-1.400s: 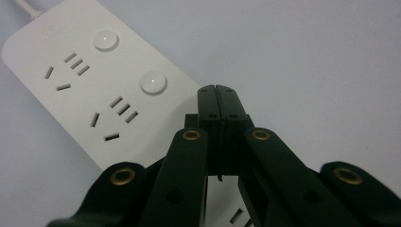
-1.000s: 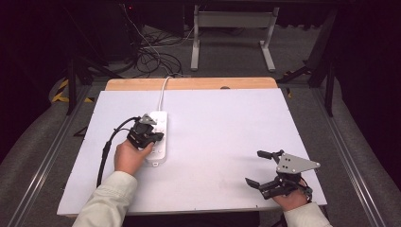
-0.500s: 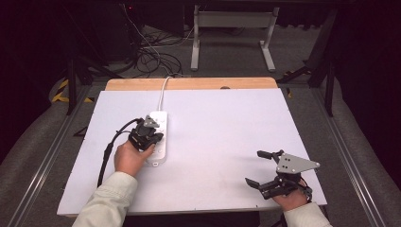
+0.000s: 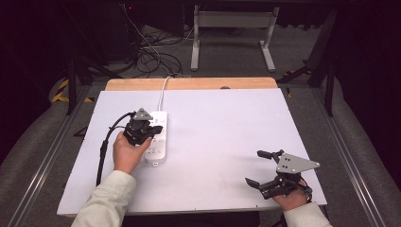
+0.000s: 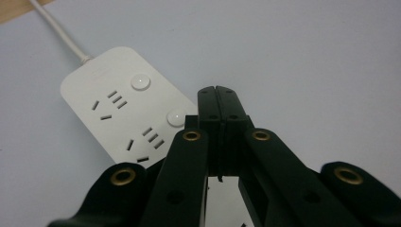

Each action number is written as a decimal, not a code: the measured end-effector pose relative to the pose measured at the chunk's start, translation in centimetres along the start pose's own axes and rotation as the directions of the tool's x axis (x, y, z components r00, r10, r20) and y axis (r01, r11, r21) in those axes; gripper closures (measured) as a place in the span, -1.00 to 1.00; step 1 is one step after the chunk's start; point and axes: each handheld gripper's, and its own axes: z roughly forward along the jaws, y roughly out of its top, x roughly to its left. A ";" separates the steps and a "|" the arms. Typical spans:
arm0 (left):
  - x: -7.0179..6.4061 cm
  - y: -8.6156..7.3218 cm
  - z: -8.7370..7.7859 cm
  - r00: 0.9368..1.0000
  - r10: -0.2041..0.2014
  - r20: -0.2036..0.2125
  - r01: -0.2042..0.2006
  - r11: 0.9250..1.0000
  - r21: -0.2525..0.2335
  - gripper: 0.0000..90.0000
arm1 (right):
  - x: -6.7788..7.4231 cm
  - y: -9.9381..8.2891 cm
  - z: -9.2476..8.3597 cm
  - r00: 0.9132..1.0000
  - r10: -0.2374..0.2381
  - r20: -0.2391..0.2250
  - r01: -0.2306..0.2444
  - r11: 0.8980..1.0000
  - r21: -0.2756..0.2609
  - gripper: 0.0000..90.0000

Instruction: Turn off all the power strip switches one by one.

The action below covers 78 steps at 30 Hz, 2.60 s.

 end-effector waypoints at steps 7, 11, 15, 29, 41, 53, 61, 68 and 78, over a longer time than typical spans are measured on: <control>0.8 0.1 0.6 0.999 -0.027 -0.022 0.027 1.000 -0.007 1.00 | 0.0 0.0 0.0 1.000 0.000 -0.001 0.000 1.000 0.001 -0.92; 1.1 0.1 1.4 0.998 -0.025 -0.051 0.025 1.000 0.002 1.00 | 0.0 0.0 0.1 1.000 0.002 -0.003 -0.002 1.000 0.002 -0.92; 1.2 0.0 2.2 0.998 -0.037 -0.049 0.039 0.999 0.023 1.00 | 0.0 -0.1 0.0 1.000 0.004 -0.003 -0.004 1.000 0.001 -0.92; 1.9 -0.1 3.4 0.996 -0.088 -0.006 0.088 0.995 0.043 1.00 | -0.1 -0.1 0.1 1.000 0.005 -0.007 -0.005 1.000 0.001 -0.92; 1.9 -0.2 3.6 0.997 -0.078 -0.031 0.079 0.995 0.054 1.00 | 0.0 -0.1 0.1 1.000 0.006 -0.009 -0.006 1.000 0.001 -0.92; 1.5 -0.2 3.6 0.998 -0.034 -0.060 0.038 0.998 0.057 1.00 | 0.0 -0.1 0.1 1.000 0.004 -0.009 -0.004 1.000 0.007 -0.92; 1.1 -0.1 3.7 0.996 -0.015 -0.085 0.021 0.998 0.065 1.00 | 0.0 -0.1 0.1 1.000 0.004 -0.011 -0.004 1.000 0.004 -0.92; 1.1 -0.1 3.7 0.996 -0.014 -0.084 0.020 0.997 0.068 1.00 | 0.0 -0.1 0.1 1.000 0.003 -0.012 -0.003 1.000 0.005 -0.92; 0.7 0.0 3.8 0.994 0.000 -0.108 0.008 0.997 0.080 1.00 | 0.0 -0.1 0.1 1.000 0.003 -0.012 -0.003 1.000 0.006 -0.92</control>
